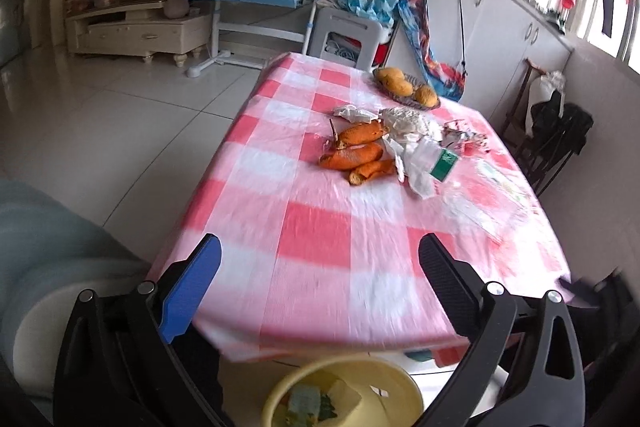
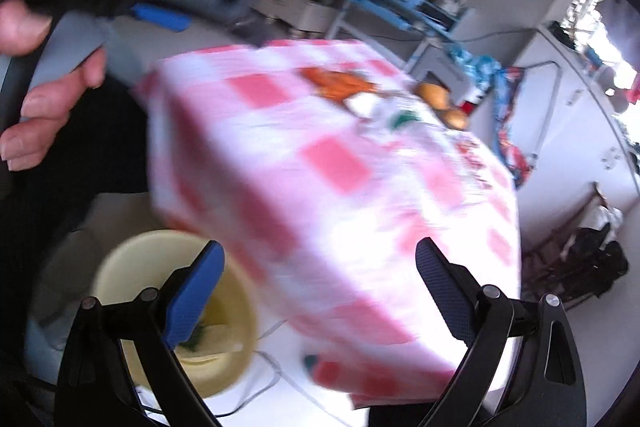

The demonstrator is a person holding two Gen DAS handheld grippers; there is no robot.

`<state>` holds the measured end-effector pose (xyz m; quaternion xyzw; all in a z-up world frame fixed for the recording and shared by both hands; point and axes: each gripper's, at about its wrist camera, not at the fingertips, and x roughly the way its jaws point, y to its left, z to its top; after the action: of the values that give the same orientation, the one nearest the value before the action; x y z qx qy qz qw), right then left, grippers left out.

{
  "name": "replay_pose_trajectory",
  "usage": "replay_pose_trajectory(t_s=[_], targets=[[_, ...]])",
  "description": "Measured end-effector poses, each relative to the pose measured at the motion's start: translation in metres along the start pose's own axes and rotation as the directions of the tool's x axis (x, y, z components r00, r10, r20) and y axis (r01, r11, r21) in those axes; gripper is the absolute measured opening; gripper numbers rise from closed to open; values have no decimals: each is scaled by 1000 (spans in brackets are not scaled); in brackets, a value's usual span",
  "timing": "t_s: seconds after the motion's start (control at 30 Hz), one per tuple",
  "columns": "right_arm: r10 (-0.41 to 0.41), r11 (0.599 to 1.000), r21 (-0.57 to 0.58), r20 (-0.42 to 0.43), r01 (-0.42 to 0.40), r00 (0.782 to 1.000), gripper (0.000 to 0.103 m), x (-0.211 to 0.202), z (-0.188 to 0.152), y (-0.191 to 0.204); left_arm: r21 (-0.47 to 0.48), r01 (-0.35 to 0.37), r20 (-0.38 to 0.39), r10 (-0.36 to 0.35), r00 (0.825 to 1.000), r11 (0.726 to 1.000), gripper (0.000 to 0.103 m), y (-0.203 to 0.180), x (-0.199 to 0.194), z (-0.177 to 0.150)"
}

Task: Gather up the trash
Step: 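Grasp an orange peel with the left gripper while the right gripper grasps the clear bottle, then carry the orange peel and clear bottle over the yellow basin and release both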

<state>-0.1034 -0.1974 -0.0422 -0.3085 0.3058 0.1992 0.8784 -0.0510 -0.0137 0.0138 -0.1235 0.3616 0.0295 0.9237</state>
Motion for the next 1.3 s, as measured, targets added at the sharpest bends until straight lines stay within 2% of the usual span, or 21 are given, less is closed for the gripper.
replay_pose_trajectory(t_s=[0.13, 0.3, 0.47, 0.5, 0.6, 0.67, 0.73, 0.83, 0.87, 0.93, 0.97, 1.03, 1.13, 1.3], targets=[[-53, 998, 43, -21, 53, 998, 92, 21, 0, -35, 58, -13, -16, 14, 1000, 998, 95, -5, 40, 22], [-79, 996, 48, 19, 78, 997, 92, 42, 16, -65, 110, -10, -34, 14, 999, 994, 92, -12, 79, 47], [-63, 988, 147, 78, 51, 995, 94, 52, 33, -103, 137, -4, -65, 13, 998, 991, 89, -16, 115, 68], [-46, 987, 158, 77, 33, 996, 95, 56, 36, -109, 138, 20, -96, -7, 995, 990, 86, -17, 124, 71], [25, 989, 145, 44, -31, 999, 95, 78, 44, -119, 155, 36, -127, -16, 992, 987, 79, -24, 139, 78], [79, 991, 106, 20, -81, 997, 95, 89, 47, -120, 166, 55, -160, -28, 987, 985, 63, -28, 151, 81], [119, 988, 98, -2, -119, 993, 95, 101, 48, -119, 153, 79, -178, -52, 983, 985, 55, -29, 157, 81], [185, 976, 122, -10, -182, 983, 95, 111, 45, -120, 160, 118, -188, -87, 978, 980, 37, -33, 157, 78], [205, 971, 131, -14, -202, 979, 93, 112, 43, -120, 159, 123, -193, -91, 977, 980, 29, -33, 156, 77], [239, 962, 139, -27, -233, 971, 72, 114, 41, -116, 148, 133, -206, -101, 973, 980, 20, -32, 152, 73], [242, 962, 135, -21, -237, 970, 70, 112, 41, -115, 137, 138, -207, -108, 972, 981, 19, -30, 150, 71], [265, 955, 139, -10, -261, 964, 59, 107, 41, -113, 114, 149, -213, -123, 969, 982, 17, -27, 146, 69], [282, 944, 172, 12, -280, 959, 54, 100, 38, -116, 93, 156, -202, -135, 970, 983, 17, -21, 133, 63], [352, 896, 262, 78, -360, 933, 54, 85, 33, -123, 51, 148, -191, -136, 972, 988, 17, -6, 115, 54]])
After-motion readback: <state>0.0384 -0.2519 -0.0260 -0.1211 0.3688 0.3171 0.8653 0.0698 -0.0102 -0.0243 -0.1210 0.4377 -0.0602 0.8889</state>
